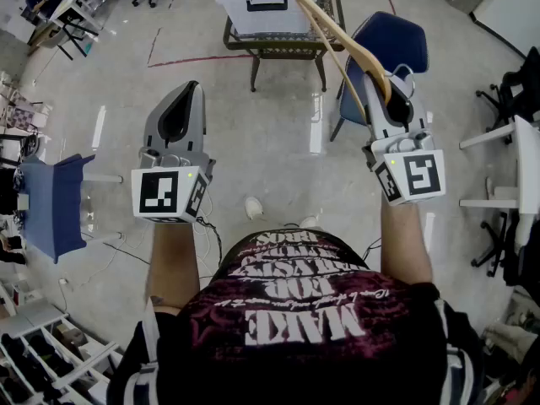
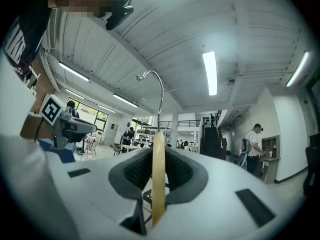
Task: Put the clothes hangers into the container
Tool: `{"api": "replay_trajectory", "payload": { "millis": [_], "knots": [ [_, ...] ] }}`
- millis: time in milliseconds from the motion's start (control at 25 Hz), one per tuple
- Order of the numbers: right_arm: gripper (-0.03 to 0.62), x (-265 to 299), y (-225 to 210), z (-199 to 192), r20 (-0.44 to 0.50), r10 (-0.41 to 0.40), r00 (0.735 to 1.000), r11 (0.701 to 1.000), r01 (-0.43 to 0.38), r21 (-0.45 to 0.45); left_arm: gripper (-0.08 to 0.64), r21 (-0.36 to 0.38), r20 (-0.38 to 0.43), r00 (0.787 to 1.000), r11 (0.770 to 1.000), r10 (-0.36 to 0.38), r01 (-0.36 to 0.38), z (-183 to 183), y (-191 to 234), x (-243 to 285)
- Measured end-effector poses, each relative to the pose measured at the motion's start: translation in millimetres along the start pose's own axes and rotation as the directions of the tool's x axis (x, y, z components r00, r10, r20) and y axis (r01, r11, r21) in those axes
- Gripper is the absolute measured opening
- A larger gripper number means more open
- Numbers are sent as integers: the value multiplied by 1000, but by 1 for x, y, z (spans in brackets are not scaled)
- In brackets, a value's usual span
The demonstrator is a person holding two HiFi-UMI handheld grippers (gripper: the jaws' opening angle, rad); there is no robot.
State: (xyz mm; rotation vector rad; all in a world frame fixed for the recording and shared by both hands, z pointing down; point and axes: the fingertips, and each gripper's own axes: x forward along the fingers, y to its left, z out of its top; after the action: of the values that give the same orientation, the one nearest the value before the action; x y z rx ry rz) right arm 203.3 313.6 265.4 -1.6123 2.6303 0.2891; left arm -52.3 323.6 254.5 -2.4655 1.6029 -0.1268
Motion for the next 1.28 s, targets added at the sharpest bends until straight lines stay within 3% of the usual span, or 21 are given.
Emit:
{"api": "replay_trajectory", "payload": {
  "millis": [280,840,1000,1280],
  "knots": [
    [60,29,21,-12,-28,-16,999,1000,16,-14,6,9,7,1000,999,-31,31,-13,20,17],
    [61,98,82,-1,-38,-57,998,998,56,-18,6,-81,28,995,992,-96,98,-51,125,34],
    [61,111,99,-4,-53,-72,996,997,72,-8,6,-87,32,989,985,-145,147,-64,137,32],
    [61,119,110,-27,-110,-77,991,997,80,20,6,-150,5,986,975,-168,167,-104,150,44]
  ]
}}
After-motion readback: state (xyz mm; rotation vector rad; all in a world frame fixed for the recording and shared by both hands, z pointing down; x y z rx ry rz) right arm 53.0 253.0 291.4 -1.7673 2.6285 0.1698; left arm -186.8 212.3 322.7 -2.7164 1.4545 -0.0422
